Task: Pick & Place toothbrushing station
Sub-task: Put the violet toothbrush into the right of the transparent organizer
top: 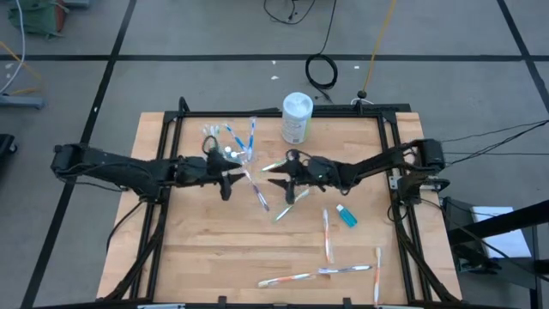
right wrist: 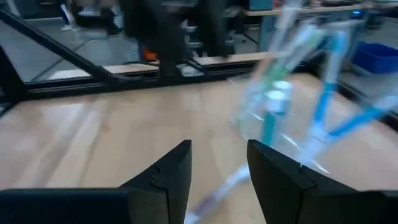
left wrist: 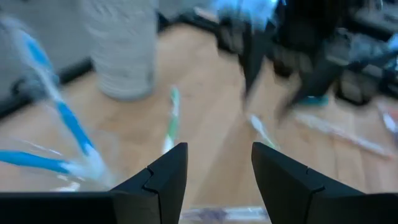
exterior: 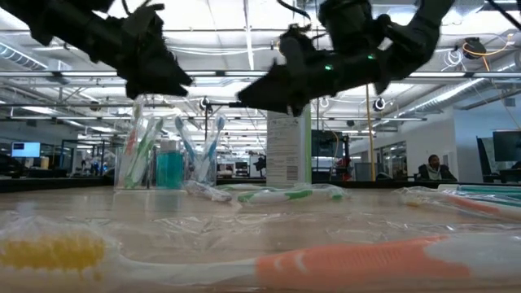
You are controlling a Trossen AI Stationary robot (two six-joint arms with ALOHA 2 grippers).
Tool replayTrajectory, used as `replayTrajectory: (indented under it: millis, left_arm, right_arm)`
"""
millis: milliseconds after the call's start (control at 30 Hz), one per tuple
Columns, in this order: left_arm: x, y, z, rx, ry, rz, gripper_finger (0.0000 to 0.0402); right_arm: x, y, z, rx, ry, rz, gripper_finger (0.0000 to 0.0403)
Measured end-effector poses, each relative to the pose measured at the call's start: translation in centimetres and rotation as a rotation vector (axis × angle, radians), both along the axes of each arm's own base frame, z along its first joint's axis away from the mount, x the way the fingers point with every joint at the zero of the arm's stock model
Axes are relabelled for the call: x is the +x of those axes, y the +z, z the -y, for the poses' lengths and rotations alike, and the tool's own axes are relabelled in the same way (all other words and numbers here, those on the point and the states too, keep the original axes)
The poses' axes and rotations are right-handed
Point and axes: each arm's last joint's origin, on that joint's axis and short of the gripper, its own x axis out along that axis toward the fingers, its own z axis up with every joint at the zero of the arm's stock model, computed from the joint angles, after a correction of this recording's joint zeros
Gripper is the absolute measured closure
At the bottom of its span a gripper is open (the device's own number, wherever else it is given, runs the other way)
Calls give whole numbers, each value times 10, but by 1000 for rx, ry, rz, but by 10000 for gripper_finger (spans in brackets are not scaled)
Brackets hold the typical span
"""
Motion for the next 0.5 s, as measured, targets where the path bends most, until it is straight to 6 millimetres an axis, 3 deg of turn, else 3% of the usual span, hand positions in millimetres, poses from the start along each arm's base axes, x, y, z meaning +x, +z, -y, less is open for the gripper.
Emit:
replayTrajectory:
  millis: [133, 267, 500]
  left_arm:
    - [-17, 13, -3, 39, 78, 30, 218]
    - [-29, 24, -4, 44, 98, 80, 218]
    - [-35, 25, -4, 45, 99, 69, 218]
  right_arm:
    - [35, -16, -6, 46, 6, -108, 257]
    - [64, -30, -6, 59, -104, -253, 257]
    - [90, -50, -1, 85, -175, -325, 257]
